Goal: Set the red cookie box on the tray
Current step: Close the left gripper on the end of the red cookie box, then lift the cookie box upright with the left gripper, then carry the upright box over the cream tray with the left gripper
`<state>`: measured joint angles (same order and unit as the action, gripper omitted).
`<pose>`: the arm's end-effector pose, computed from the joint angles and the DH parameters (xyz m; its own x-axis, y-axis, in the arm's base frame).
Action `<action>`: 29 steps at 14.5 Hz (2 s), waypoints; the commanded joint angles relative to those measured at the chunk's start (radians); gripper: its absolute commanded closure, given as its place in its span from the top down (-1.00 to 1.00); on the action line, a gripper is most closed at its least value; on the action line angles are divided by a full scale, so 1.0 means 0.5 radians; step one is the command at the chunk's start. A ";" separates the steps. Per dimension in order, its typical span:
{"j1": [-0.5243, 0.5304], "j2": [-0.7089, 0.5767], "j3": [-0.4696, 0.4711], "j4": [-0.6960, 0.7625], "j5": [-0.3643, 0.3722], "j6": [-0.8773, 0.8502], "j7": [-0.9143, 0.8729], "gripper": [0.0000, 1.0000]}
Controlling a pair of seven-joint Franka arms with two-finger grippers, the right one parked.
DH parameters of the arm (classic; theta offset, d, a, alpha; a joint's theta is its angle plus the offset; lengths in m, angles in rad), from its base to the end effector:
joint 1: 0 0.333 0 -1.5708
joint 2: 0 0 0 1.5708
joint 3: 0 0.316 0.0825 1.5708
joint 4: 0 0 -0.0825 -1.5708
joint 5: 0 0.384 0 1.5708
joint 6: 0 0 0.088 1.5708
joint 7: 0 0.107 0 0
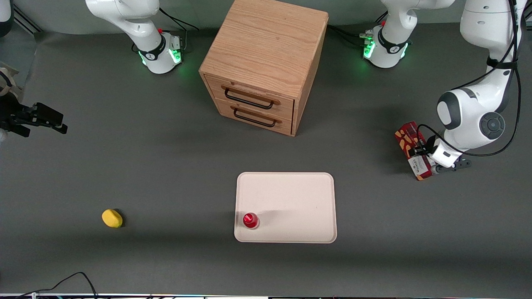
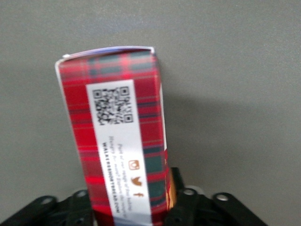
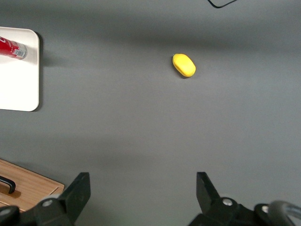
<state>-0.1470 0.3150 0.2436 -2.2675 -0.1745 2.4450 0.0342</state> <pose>0.5209 0.0532 0.2130 0.9735 0.1924 -0.1236 0.1967 -0.9802 0.0237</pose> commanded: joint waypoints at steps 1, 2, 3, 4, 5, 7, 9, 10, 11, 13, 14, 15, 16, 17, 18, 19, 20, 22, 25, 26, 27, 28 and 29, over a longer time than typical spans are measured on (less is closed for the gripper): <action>-0.034 -0.065 0.013 -0.015 -0.022 -0.048 -0.028 -1.00; -0.037 -0.078 0.010 0.013 -0.019 -0.106 -0.035 -1.00; -0.050 -0.099 0.007 0.046 -0.019 -0.177 -0.038 -1.00; -0.056 -0.127 0.010 0.089 -0.019 -0.250 -0.029 -1.00; -0.053 -0.169 0.010 0.105 -0.004 -0.278 0.002 -1.00; -0.062 -0.289 0.001 0.178 0.018 -0.376 0.005 -1.00; -0.092 -0.384 -0.021 0.413 0.115 -0.758 -0.019 -1.00; -0.099 -0.400 -0.027 0.591 0.140 -1.019 -0.031 -1.00; -0.108 -0.394 -0.042 0.808 0.143 -1.282 -0.031 -1.00; -0.117 -0.372 -0.085 1.198 0.146 -1.679 -0.065 -1.00; -0.117 -0.363 -0.122 1.343 0.150 -1.796 -0.096 -1.00; -0.117 -0.348 -0.165 1.451 0.150 -1.876 -0.135 -1.00; -0.120 -0.327 -0.214 1.543 0.150 -1.923 -0.190 -1.00; -0.132 -0.272 -0.284 1.632 0.150 -1.947 -0.282 -1.00; -0.145 -0.204 -0.367 1.718 0.147 -1.948 -0.426 -1.00; -0.148 -0.119 -0.459 1.798 0.137 -1.951 -0.625 -1.00; -0.148 -0.021 -0.569 1.899 0.137 -1.948 -0.824 -1.00; -0.181 0.231 -0.729 2.147 0.159 -1.911 -1.174 -1.00; -0.322 0.529 -0.803 2.366 0.223 -1.728 -1.571 -1.00; -0.365 0.587 -0.803 2.360 0.238 -1.602 -1.651 -1.00; -0.393 0.655 -0.803 2.357 0.272 -1.498 -1.706 -1.00; -0.430 0.722 -0.803 2.351 0.318 -1.397 -1.767 -1.00; -0.454 0.781 -0.803 2.345 0.379 -1.295 -1.810 -1.00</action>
<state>-0.3455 0.6331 -0.1623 -1.1573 -0.0365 1.7470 -0.8005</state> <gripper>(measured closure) 0.771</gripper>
